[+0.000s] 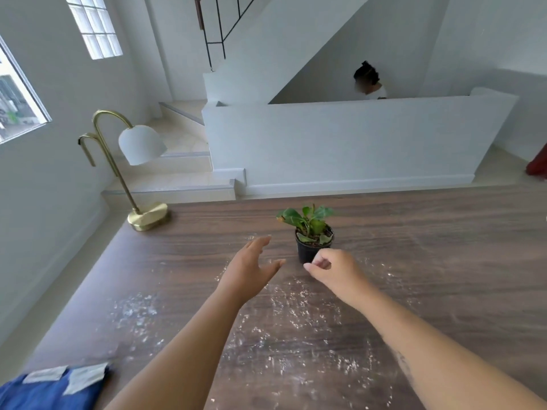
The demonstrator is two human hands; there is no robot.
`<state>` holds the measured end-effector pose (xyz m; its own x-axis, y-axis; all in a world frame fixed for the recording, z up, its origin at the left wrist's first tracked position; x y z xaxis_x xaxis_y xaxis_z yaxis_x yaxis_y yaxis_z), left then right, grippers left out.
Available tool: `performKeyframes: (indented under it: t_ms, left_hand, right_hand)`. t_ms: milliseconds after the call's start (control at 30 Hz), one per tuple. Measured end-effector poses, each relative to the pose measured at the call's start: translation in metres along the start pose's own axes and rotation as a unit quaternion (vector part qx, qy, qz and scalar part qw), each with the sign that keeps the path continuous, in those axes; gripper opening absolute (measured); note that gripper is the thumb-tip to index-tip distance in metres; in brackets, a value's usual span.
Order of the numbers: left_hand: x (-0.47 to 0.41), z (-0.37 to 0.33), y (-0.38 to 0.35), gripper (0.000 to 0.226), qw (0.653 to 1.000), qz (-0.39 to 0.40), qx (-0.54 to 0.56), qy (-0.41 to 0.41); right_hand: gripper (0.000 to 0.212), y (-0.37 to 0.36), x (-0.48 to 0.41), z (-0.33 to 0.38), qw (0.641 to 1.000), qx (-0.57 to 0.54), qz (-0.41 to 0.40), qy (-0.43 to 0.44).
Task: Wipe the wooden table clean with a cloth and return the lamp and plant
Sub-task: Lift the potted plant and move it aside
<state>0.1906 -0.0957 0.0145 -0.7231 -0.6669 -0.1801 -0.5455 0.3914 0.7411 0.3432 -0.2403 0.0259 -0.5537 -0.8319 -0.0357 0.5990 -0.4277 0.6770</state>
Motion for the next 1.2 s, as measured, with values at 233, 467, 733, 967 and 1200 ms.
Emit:
performKeyframes:
  t_ms: [233,467,733,967,1200]
  left_hand:
    - [-0.017,-0.023,-0.028,0.081,0.999,0.04,0.031,0.016]
    - [-0.038,-0.03,-0.043,0.092,0.989,0.055,0.124,0.051]
    - [-0.049,-0.022,-0.057,0.089,0.96,0.052,0.255,0.102]
    - [-0.052,-0.019,-0.059,0.056,0.947,0.048,0.3,0.102]
    - [-0.052,-0.009,-0.035,0.057,0.944,0.023,0.31,0.107]
  right_hand:
    - [0.027,0.038,-0.015,-0.047,0.994,-0.09,-0.049,-0.046]
    - [0.081,0.032,-0.034,-0.06,0.977,-0.195,0.033,-0.08]
    - [0.071,0.016,-0.05,-0.062,0.958,-0.276,0.034,-0.063]
    - [0.067,0.012,-0.054,-0.062,0.959,-0.276,0.017,-0.057]
    - [0.061,0.007,-0.065,-0.036,0.964,-0.262,0.028,-0.042]
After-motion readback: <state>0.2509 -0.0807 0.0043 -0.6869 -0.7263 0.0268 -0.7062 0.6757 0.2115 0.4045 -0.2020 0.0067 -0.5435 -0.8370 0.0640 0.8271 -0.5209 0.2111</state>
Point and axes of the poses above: each hand's wrist, its own x-axis away from the middle knuckle, its own y-axis out of the back of the hand, z = x × y, the point moved 4 cm from there along -x, towards the middle knuckle, and after that the axes turned 1 degree about -x, right-handed, at the moved point
